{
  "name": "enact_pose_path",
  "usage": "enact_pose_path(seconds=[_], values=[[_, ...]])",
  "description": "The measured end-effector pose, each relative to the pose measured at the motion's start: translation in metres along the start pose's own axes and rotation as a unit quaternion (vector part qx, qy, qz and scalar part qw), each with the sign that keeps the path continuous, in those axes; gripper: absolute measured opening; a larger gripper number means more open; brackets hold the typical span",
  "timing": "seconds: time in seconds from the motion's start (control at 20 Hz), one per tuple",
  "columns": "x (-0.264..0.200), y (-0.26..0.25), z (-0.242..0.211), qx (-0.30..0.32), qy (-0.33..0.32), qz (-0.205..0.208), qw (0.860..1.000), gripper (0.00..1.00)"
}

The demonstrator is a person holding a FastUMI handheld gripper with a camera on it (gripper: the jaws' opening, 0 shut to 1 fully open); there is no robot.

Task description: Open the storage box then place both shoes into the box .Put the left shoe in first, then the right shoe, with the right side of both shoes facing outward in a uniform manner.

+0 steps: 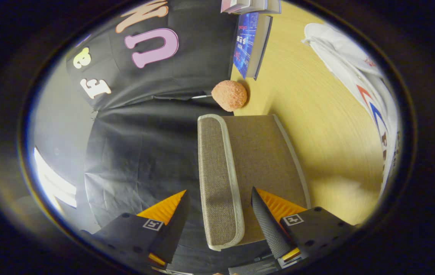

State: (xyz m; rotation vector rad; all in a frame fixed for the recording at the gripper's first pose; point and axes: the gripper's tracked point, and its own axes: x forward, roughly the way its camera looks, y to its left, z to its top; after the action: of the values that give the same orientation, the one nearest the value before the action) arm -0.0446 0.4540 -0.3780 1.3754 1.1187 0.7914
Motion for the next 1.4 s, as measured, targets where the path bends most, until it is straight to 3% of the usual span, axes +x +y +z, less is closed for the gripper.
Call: enact_pose_path(seconds=[0.1, 0.3, 0.35, 0.55, 0.65, 0.75, 0.85, 0.95, 1.4], values=[[0.001, 0.008, 0.003, 0.013, -0.003, 0.012, 1.0, 0.97], [-0.004, 0.003, 0.0, 0.008, 0.005, 0.001, 1.0, 0.71], [-0.004, 0.003, -0.001, 0.009, 0.008, 0.0, 1.0, 0.71], [-0.004, -0.014, 0.004, -0.012, -0.008, -0.041, 0.999, 0.34], [-0.009, -0.01, 0.007, -0.019, -0.017, -0.042, 0.999, 0.15], [-0.014, -0.004, 0.004, -0.019, -0.015, -0.034, 0.999, 0.15], [-0.033, -0.014, 0.009, -0.022, -0.015, -0.064, 0.998, 0.11], [-0.026, -0.008, 0.005, -0.019, -0.011, -0.058, 0.998, 0.03], [-0.04, 0.059, -0.003, -0.048, -0.025, -0.006, 0.999, 0.02]])
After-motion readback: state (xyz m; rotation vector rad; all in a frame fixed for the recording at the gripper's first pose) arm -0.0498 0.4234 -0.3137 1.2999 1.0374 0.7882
